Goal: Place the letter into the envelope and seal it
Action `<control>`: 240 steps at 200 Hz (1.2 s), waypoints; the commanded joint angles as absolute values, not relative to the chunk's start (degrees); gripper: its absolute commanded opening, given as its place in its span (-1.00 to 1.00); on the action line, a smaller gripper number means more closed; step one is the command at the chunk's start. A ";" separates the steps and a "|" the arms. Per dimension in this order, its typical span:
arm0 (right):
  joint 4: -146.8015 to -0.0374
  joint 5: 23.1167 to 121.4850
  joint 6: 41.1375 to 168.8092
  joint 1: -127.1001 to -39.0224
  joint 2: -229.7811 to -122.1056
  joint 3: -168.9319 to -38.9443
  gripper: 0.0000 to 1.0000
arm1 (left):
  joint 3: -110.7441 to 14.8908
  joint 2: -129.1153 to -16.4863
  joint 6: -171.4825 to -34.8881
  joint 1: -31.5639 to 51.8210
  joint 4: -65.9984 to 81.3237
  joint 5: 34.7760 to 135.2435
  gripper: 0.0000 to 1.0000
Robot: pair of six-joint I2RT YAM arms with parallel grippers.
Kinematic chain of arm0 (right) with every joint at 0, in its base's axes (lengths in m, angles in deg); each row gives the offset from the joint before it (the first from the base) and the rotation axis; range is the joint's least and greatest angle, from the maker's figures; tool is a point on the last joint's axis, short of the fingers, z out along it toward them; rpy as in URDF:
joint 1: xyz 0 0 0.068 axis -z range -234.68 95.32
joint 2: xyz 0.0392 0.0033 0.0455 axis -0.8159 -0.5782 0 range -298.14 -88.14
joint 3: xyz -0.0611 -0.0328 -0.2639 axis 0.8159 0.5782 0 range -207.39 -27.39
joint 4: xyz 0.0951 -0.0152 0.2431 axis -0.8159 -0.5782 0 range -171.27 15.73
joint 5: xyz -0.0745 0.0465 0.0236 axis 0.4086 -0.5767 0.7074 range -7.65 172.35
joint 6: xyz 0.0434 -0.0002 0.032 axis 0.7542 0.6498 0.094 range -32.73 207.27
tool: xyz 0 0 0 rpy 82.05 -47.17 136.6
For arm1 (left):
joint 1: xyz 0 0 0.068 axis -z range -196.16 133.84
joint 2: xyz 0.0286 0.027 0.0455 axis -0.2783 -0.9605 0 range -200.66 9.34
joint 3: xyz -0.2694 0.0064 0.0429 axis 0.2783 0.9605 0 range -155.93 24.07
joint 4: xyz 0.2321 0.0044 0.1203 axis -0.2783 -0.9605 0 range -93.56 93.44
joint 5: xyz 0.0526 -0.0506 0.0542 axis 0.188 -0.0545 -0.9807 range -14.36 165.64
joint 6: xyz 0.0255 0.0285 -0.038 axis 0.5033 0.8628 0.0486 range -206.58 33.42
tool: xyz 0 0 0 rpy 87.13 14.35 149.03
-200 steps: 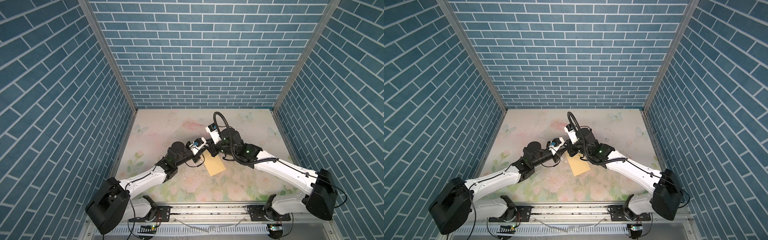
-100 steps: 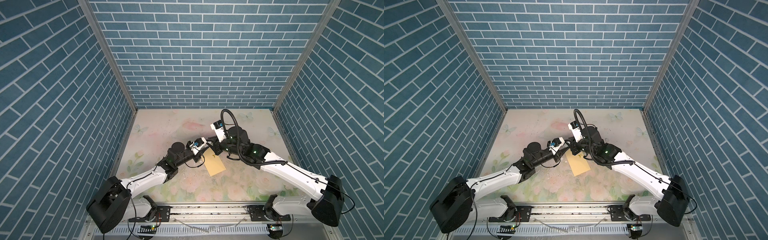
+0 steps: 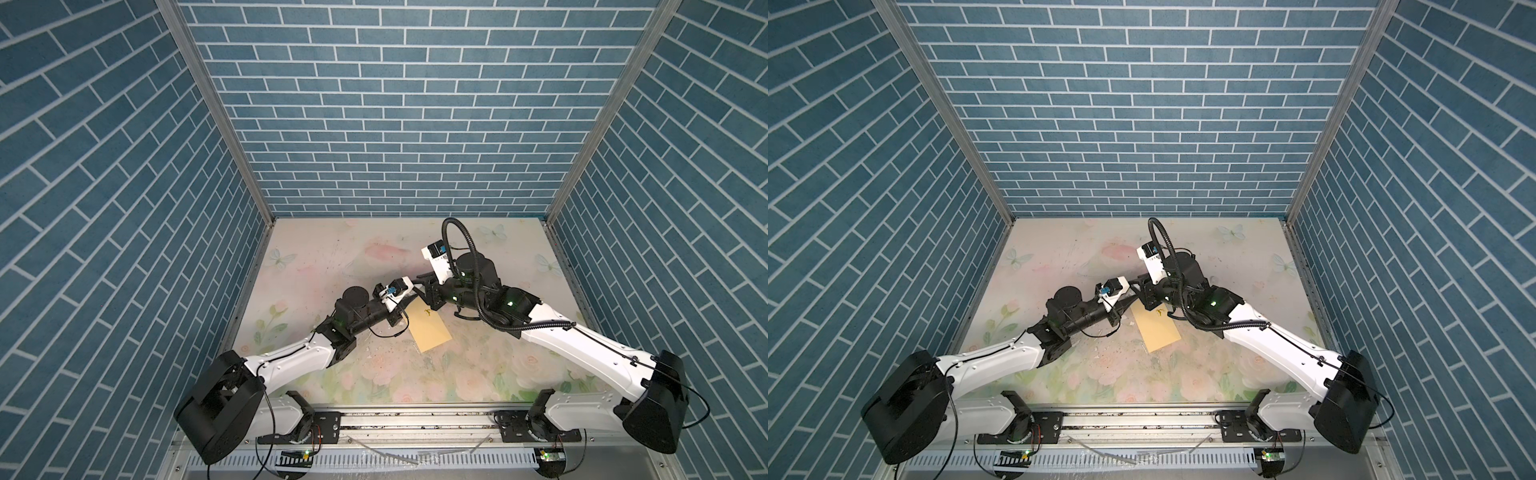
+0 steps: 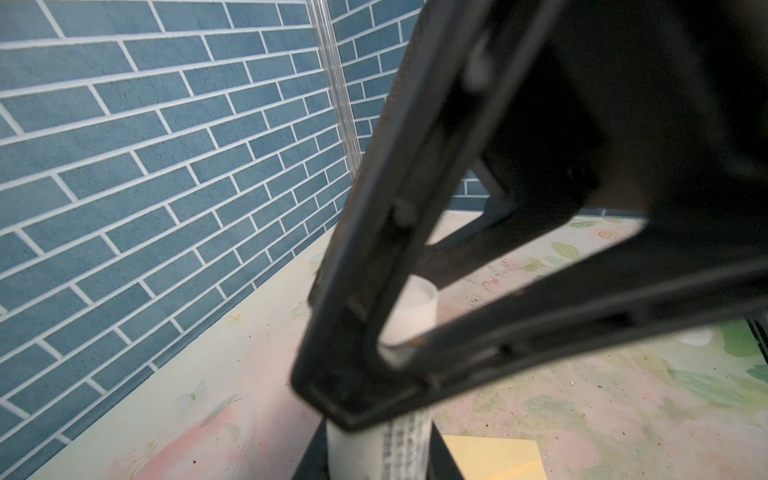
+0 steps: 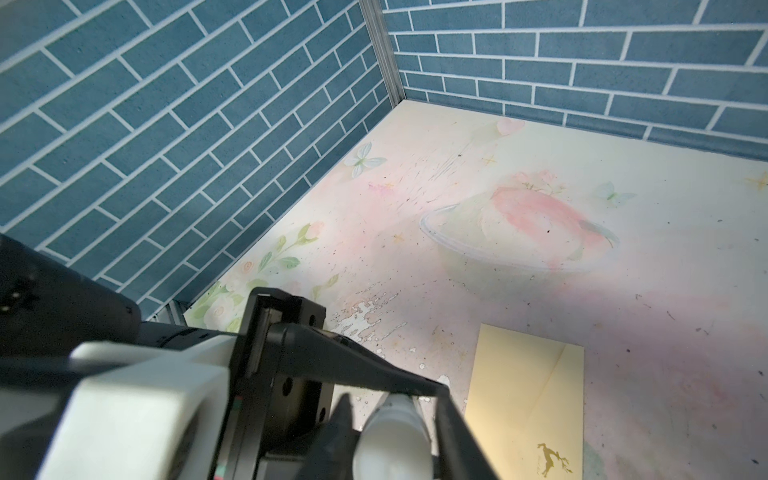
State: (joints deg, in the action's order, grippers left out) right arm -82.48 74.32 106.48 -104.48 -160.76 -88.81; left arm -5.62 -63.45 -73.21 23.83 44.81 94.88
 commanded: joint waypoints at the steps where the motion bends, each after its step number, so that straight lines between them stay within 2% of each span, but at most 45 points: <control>1: -84.96 76.97 105.52 -102.69 -156.23 -88.91 -0.07 | -4.39 -63.80 -73.61 23.65 47.61 96.20 -1.00; 22: -89.08 80.93 103.80 -99.84 -153.70 -88.82 0.11 | -3.71 -63.71 -74.30 23.65 48.56 96.71 -1.00; 51: -95.82 84.54 101.85 -93.72 -153.06 -89.32 0.25 | -3.02 -63.92 -75.54 23.65 49.47 97.08 -1.00; 101: -105.33 84.74 99.70 -80.59 -161.76 -92.66 0.35 | -2.40 -64.57 -76.82 23.64 51.55 97.76 -1.00; 152: -107.05 83.28 96.52 -72.35 -175.46 -97.16 0.35 | -2.18 -65.85 -77.72 23.65 53.35 97.94 -1.00; 240: -107.16 84.15 93.36 -70.02 -193.91 -105.73 0.19 | -2.38 -67.66 -78.84 23.65 54.95 98.49 -1.00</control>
